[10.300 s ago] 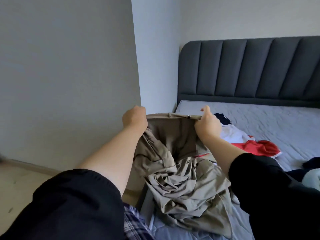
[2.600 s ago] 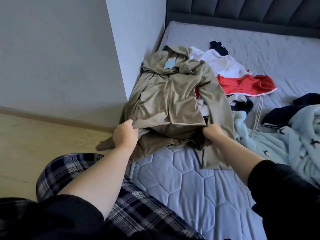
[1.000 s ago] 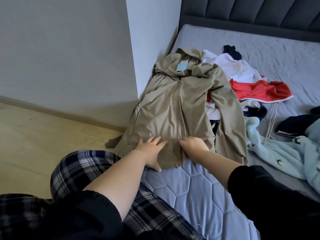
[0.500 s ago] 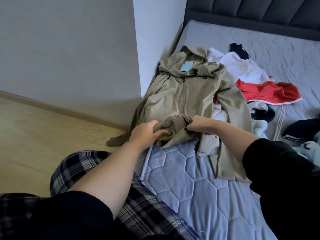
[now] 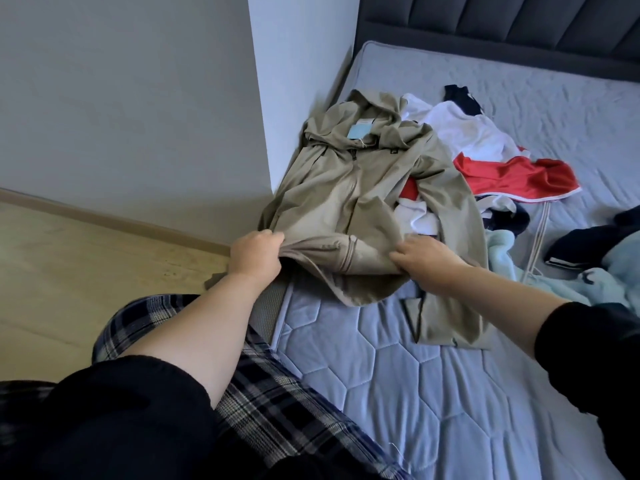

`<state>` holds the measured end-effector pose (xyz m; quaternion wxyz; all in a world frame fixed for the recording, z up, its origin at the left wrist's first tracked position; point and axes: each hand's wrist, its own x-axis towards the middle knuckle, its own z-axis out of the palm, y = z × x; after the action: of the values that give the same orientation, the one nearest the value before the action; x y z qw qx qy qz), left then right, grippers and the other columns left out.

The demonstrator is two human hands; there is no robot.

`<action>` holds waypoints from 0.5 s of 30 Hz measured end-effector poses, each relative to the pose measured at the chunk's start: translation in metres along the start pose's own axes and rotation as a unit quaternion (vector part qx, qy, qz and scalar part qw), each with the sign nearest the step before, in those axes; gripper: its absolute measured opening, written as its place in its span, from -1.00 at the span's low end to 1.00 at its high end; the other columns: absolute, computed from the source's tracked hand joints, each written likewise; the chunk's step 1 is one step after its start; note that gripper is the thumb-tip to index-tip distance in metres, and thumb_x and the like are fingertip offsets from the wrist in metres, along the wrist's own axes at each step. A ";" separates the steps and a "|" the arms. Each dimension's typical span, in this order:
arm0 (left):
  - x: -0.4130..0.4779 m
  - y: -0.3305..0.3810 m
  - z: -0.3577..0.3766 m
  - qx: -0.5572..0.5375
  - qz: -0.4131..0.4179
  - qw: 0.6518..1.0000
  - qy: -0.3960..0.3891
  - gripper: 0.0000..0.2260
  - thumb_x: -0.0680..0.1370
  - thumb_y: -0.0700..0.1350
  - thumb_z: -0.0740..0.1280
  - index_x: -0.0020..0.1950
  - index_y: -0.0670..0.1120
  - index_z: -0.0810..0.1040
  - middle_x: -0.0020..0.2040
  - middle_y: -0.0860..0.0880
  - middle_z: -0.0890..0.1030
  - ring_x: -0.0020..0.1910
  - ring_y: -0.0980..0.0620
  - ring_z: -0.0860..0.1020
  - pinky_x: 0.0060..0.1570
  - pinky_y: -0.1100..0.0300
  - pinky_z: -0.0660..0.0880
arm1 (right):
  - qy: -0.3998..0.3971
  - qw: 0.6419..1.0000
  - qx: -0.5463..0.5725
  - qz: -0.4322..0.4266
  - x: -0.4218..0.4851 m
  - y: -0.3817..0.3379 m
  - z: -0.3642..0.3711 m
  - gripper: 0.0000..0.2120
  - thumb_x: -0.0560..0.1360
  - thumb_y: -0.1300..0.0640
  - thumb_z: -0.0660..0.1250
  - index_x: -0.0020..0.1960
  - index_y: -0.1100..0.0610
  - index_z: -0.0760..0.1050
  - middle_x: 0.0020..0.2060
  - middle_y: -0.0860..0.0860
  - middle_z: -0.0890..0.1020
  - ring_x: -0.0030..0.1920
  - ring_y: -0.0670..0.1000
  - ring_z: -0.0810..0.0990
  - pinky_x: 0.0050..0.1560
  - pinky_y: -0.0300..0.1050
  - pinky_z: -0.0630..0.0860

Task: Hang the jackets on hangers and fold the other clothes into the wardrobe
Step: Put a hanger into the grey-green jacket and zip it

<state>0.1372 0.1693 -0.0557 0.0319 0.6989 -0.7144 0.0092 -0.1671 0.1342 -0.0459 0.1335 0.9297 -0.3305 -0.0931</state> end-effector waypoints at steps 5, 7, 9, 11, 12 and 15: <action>-0.003 -0.003 0.025 0.048 0.085 0.939 -0.330 -0.55 0.42 -0.15 0.27 0.31 0.03 0.48 0.23 -0.10 0.43 0.25 -0.14 0.37 0.23 0.05 0.41 | -0.483 0.858 0.157 0.071 -0.003 -0.009 -0.008 -0.51 0.43 0.35 0.25 0.34 0.12 0.43 0.17 0.09 0.56 0.06 0.10 0.53 0.06 -0.06 0.52; -0.004 -0.002 0.029 -0.018 0.079 0.936 -0.342 -0.44 0.39 -0.05 0.32 0.41 0.09 0.40 0.26 -0.09 0.41 0.29 -0.13 0.34 0.30 0.02 0.37 | -0.384 0.877 0.256 0.135 0.006 -0.003 -0.010 -0.56 0.42 0.34 0.22 0.26 0.11 0.52 0.15 0.05 0.59 0.07 0.05 0.54 0.06 -0.15 0.47; -0.007 0.013 0.027 -0.062 0.117 0.942 -0.307 -0.43 0.39 0.04 0.41 0.40 0.07 0.41 0.25 -0.08 0.44 0.30 -0.08 0.35 0.29 0.04 0.37 | -0.252 0.866 0.376 0.212 0.015 0.005 -0.002 -0.74 0.46 0.24 0.26 0.09 0.13 0.61 0.03 0.02 0.65 0.05 0.03 0.59 0.06 -0.14 0.50; -0.012 0.033 0.025 -0.114 0.156 0.924 -0.331 -0.43 0.41 0.10 0.45 0.39 0.02 0.44 0.27 -0.05 0.49 0.29 -0.03 0.43 0.25 0.15 0.38 | -0.174 0.822 0.478 0.256 0.021 0.005 0.003 -0.82 0.49 0.07 0.33 -0.04 0.15 0.63 -0.10 0.04 0.67 -0.08 0.03 0.62 -0.01 -0.09 0.53; -0.014 0.042 0.025 -0.155 0.148 0.900 -0.379 -0.43 0.43 0.13 0.45 0.40 0.00 0.44 0.29 -0.01 0.49 0.30 0.01 0.44 0.24 0.22 0.34 | -0.127 0.813 0.490 0.288 0.024 0.002 0.009 -0.78 0.49 0.02 0.33 -0.05 0.17 0.62 -0.11 0.06 0.66 -0.13 0.04 0.61 -0.06 -0.06 0.53; -0.014 0.053 0.023 -0.301 0.063 0.776 -0.551 -0.50 0.48 0.23 0.35 0.32 -0.01 0.51 0.17 0.05 0.55 0.17 0.09 0.50 0.15 0.23 0.34 | -0.070 0.853 0.365 0.365 0.023 -0.006 0.030 -0.71 0.49 0.05 0.30 0.13 0.20 0.51 0.08 0.14 0.54 0.02 0.15 0.54 -0.03 -0.01 0.50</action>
<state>0.0840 0.1834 -0.0773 -0.1588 0.4930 -0.6185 -0.5910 -0.1539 0.1184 -0.0785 -0.2150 0.7150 -0.6647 0.0251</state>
